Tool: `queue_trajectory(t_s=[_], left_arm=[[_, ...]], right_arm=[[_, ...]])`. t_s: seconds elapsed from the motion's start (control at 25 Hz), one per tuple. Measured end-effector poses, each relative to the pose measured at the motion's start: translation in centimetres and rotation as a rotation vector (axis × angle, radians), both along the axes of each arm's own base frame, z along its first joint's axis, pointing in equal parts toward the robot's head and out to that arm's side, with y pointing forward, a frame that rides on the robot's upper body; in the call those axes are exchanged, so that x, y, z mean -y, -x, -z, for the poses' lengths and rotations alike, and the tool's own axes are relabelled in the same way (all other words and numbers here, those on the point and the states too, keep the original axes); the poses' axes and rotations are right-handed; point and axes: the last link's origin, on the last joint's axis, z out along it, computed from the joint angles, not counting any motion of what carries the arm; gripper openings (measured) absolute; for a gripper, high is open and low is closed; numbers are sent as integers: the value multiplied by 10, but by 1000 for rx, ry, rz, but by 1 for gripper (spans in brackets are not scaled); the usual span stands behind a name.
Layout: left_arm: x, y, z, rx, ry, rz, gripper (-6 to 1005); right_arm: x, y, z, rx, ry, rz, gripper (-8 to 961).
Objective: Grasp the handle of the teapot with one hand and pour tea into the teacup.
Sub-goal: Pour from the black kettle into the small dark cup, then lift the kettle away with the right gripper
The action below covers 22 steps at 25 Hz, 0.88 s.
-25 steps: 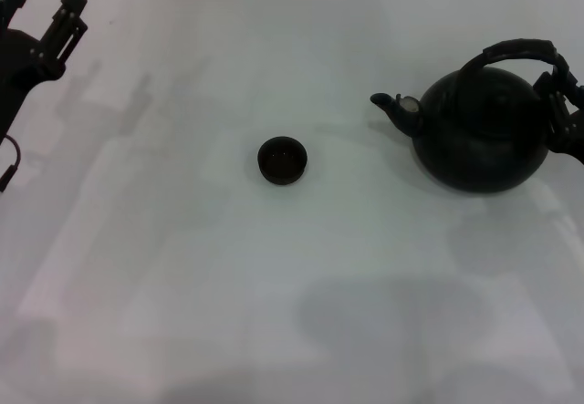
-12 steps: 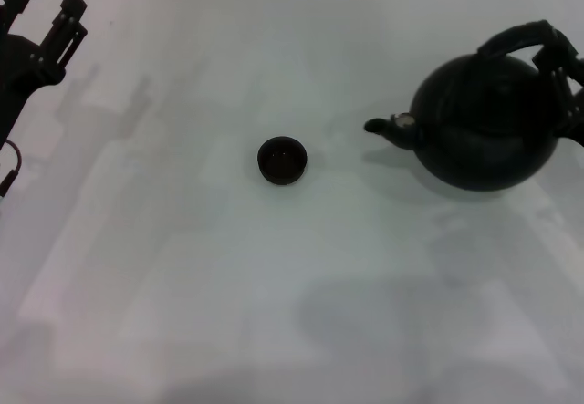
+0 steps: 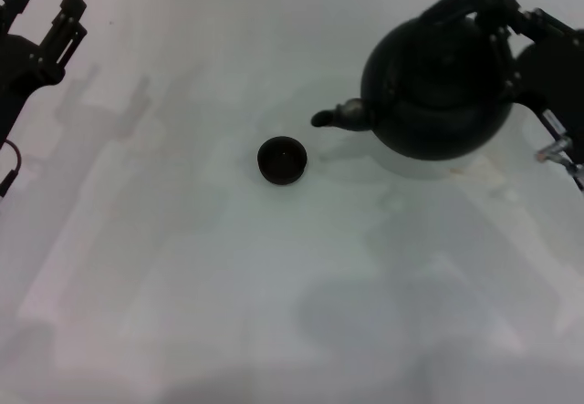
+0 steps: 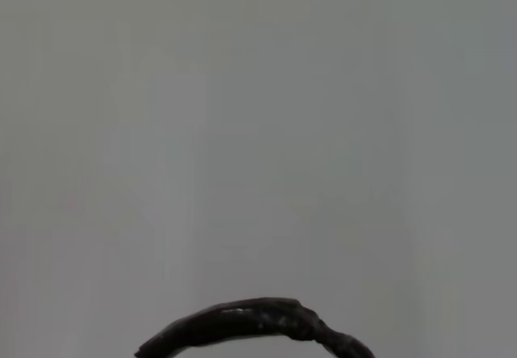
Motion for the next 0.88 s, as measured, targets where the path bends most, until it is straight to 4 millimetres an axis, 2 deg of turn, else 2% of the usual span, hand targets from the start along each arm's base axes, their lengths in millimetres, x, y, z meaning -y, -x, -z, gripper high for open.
queue_trajectory(t_s=[0.36, 0.88], left_arm=[[0, -2, 2, -4, 9, 8, 775], [1, -4, 6, 6, 18, 12, 774]], right_arm=[[-18, 18, 14, 170, -38, -49, 163], [-23, 26, 22, 293, -85, -81, 142]])
